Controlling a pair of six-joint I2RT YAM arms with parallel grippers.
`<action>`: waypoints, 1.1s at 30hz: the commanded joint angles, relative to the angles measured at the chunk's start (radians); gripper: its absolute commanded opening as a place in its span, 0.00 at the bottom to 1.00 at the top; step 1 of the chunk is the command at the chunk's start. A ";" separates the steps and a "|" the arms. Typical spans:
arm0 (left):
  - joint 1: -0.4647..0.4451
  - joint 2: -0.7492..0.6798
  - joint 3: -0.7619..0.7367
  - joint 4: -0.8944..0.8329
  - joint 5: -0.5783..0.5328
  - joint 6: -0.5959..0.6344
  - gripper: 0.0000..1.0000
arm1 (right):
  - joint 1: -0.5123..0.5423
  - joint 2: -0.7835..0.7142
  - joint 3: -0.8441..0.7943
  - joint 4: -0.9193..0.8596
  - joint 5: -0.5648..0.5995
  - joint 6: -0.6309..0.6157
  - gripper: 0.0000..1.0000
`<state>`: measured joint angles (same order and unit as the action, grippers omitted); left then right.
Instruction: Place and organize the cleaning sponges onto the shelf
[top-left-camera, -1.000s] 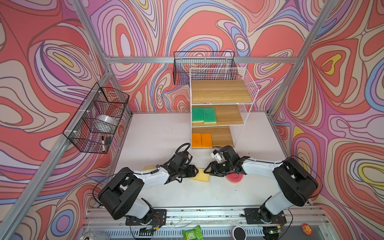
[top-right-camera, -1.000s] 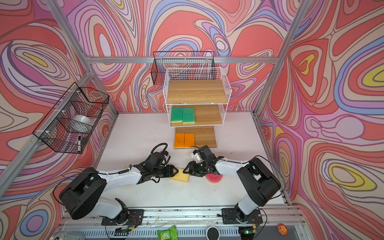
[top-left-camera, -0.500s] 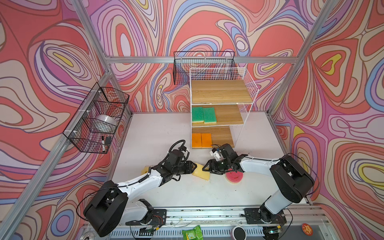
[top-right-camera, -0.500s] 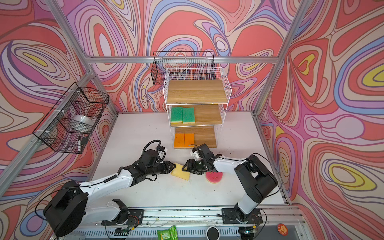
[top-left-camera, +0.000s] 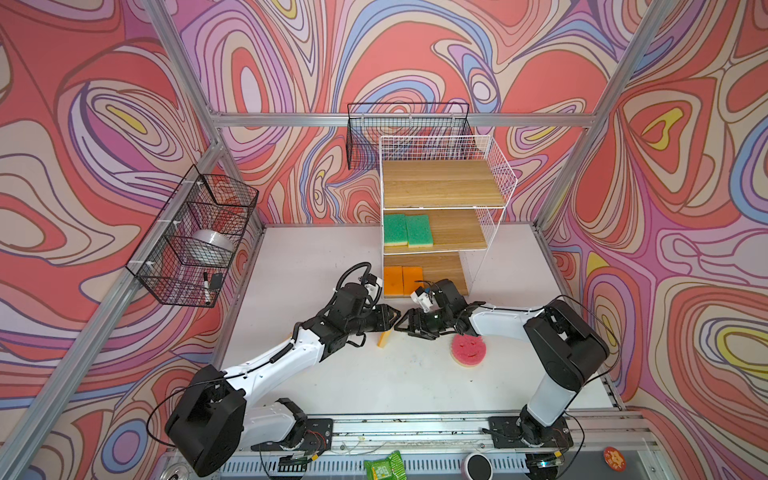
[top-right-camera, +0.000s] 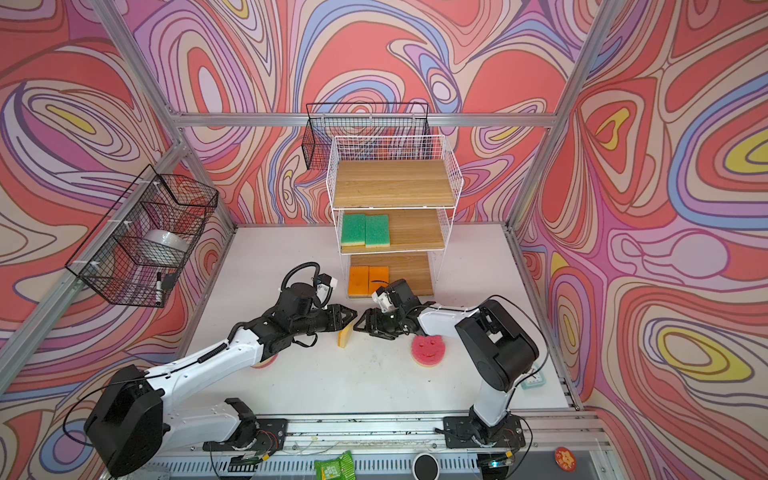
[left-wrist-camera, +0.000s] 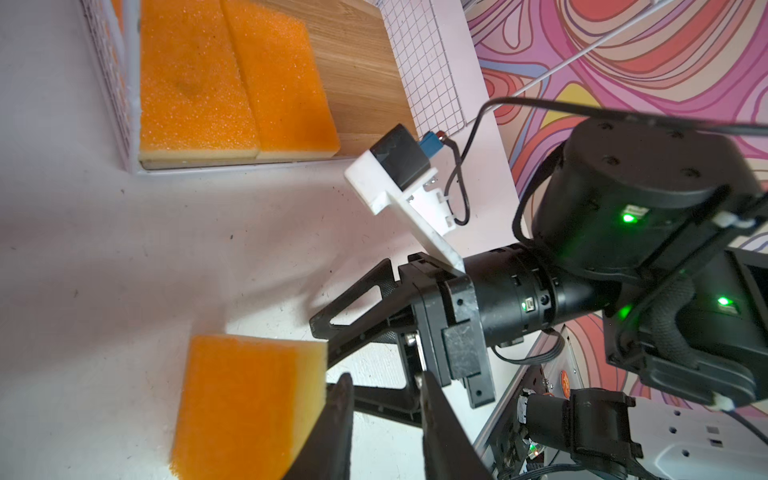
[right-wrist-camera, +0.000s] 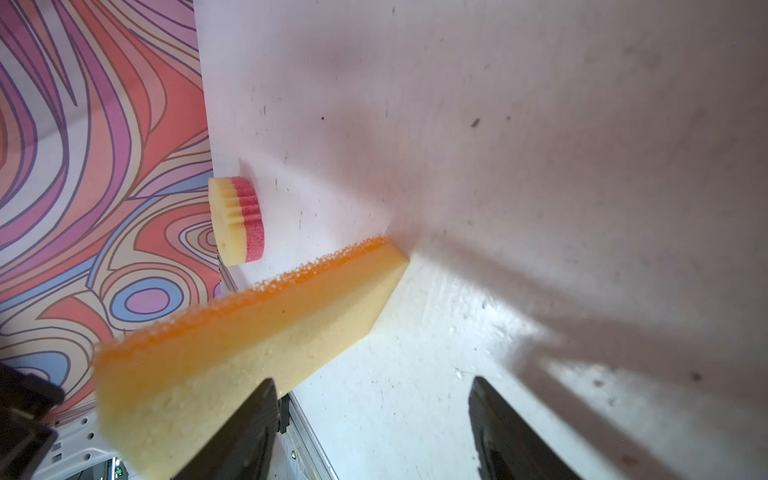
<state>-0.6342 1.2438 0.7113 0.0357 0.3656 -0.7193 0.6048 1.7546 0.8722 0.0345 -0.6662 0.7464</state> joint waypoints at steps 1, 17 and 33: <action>0.004 0.003 0.018 -0.025 0.013 0.008 0.30 | 0.006 0.002 0.031 -0.013 0.016 -0.016 0.76; 0.005 0.077 -0.006 0.108 0.059 -0.066 0.29 | 0.006 -0.166 -0.044 -0.220 0.193 -0.084 0.77; -0.079 0.022 0.059 0.028 -0.051 -0.033 0.29 | -0.022 -0.275 -0.048 -0.393 0.286 -0.147 0.79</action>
<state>-0.7147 1.3304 0.7288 0.1417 0.3782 -0.7887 0.5884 1.5032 0.8364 -0.3237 -0.4038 0.6220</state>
